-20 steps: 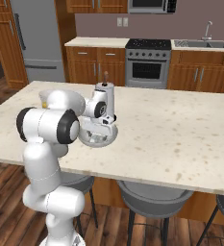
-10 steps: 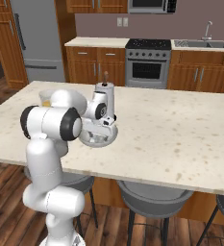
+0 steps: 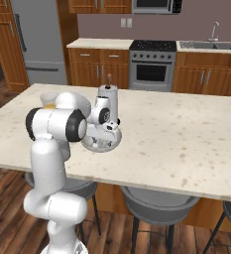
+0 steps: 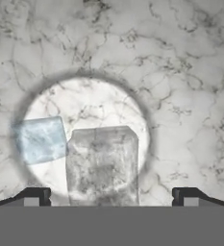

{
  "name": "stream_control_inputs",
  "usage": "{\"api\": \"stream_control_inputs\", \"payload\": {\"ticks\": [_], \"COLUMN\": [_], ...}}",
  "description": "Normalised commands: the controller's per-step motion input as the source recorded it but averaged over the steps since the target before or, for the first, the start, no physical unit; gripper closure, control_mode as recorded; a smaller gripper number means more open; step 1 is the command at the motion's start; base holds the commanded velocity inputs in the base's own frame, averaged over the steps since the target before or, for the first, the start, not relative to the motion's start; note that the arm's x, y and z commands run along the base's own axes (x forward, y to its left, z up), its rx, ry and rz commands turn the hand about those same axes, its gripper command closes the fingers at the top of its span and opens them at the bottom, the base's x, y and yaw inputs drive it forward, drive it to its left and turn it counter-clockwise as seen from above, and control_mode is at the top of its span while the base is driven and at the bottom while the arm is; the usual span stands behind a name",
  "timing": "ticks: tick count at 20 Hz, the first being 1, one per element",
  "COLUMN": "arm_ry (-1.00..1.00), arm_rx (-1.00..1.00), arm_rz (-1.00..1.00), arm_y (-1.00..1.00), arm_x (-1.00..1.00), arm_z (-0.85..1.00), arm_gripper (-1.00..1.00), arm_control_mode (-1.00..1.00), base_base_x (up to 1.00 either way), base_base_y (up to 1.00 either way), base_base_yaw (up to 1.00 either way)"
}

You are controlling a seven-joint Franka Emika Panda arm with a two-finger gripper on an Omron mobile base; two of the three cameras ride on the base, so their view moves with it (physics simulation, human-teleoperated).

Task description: There are two ice cubes in the ice bowl. Place both ice cubes in the glass cup.

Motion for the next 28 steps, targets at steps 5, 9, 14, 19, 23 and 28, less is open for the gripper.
{"api": "stream_control_inputs", "payload": {"ticks": [5, 9, 14, 19, 23, 28], "arm_ry": [0.00, 0.00, -0.01, -0.06, -0.11, -0.17], "arm_rx": [0.00, 0.00, -0.01, -0.02, -0.02, 0.00], "arm_rz": [0.04, 0.05, 0.03, 0.01, 0.00, 0.00], "arm_y": [0.00, 0.00, 0.00, 0.00, 0.06, 0.06], "arm_x": [0.00, 0.01, 0.09, 0.10, 0.11, 0.10], "arm_z": [-0.30, -0.19, -0.14, -0.18, -0.23, -0.23], "arm_gripper": [-1.00, -1.00, -1.00, -1.00, -1.00, -1.00], "arm_control_mode": [-1.00, -1.00, -1.00, -1.00, -1.00, -1.00], "base_base_x": [0.00, 0.00, 0.00, 0.00, 0.00, 0.00], "base_base_y": [0.00, 0.00, 0.00, 0.00, 0.00, 0.00], "base_base_yaw": [0.00, 0.00, 0.00, 0.00, 0.00, 0.00]}}
